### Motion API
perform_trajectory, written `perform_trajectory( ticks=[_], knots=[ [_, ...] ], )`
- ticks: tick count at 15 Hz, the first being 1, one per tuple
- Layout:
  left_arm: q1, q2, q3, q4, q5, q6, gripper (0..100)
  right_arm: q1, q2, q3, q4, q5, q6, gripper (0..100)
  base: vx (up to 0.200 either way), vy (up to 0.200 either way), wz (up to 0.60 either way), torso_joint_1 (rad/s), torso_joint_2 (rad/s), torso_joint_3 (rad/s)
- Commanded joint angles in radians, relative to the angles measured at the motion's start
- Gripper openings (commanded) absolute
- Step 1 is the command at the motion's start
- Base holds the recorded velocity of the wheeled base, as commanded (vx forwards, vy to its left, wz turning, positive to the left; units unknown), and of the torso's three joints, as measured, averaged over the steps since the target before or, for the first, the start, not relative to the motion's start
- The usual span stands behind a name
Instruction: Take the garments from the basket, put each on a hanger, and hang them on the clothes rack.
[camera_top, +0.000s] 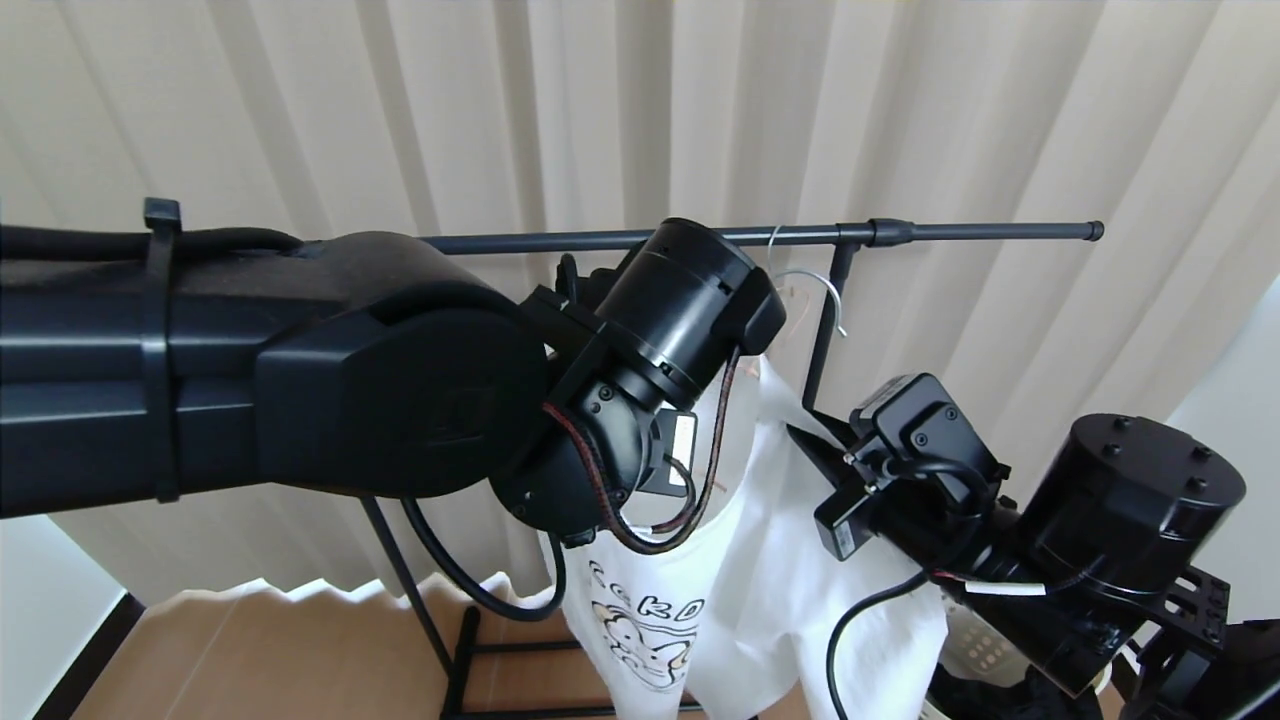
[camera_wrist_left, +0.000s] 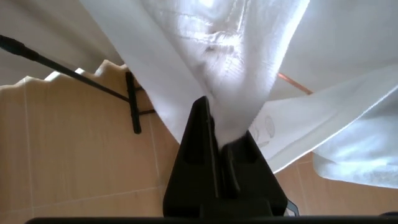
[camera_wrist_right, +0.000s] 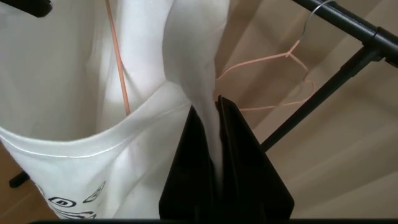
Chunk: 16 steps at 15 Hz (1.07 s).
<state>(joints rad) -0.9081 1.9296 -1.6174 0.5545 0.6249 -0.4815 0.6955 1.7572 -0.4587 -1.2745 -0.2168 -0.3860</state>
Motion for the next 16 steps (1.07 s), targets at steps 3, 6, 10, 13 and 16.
perform_trajectory(
  ticks=[3, 6, 10, 13, 16],
  knots=[
    [0.003, 0.02, -0.009, -0.022, 0.003, 0.0, 0, 0.025, -0.041, 0.006, -0.002, -0.001, -0.002, 0, 0.0, 0.0, 0.0, 0.0, 0.0, 0.0],
    [0.005, 0.032, -0.009, -0.053, 0.006, 0.001, 0, 0.05, -0.058, 0.014, -0.002, -0.001, -0.002, 0, 0.0, 0.0, 0.0, 0.0, 0.0, 0.0],
    [0.008, 0.035, -0.016, -0.073, 0.007, 0.0, 0, 0.062, -0.078, 0.022, -0.002, -0.001, -0.002, 0, 0.0, 0.0, 0.0, 0.0, 0.0, 0.0],
    [0.012, 0.034, -0.015, -0.073, 0.009, 0.0, 100, 0.062, -0.081, 0.025, -0.002, -0.001, -0.002, 0, 0.0, 0.0, 0.0, 0.0, 0.0, 0.0],
    [0.008, 0.012, -0.009, -0.071, 0.009, 0.001, 100, 0.058, -0.078, 0.023, -0.002, -0.001, -0.002, 0, 0.0, 0.0, 0.0, 0.0, 0.0, 0.0]
  ],
)
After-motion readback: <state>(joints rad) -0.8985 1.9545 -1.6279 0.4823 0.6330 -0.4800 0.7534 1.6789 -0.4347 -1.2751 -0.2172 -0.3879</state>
